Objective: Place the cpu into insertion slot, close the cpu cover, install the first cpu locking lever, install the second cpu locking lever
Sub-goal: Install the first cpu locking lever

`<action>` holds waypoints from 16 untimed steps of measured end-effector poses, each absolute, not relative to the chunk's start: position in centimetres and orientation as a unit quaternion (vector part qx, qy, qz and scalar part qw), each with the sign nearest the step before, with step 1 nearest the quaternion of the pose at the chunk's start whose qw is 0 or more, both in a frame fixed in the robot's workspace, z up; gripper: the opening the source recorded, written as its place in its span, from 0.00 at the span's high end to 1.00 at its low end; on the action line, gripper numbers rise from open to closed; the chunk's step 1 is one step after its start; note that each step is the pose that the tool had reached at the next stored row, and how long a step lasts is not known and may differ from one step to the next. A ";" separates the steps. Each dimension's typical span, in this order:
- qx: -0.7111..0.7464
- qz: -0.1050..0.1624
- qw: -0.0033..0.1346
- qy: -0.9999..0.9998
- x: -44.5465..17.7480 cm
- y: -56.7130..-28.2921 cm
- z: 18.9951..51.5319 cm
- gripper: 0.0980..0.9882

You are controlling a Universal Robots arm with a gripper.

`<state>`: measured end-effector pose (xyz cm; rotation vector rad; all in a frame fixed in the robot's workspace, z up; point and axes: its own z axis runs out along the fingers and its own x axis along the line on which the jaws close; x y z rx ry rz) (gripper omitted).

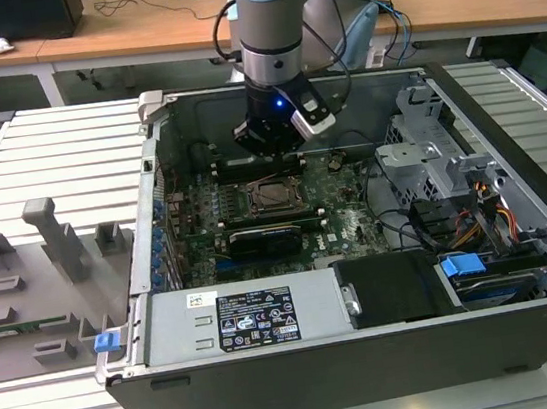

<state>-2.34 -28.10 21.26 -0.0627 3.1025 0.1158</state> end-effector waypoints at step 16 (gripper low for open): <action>-0.017 0.037 0.018 0.999 -2.1 -28.1 20.4 0.99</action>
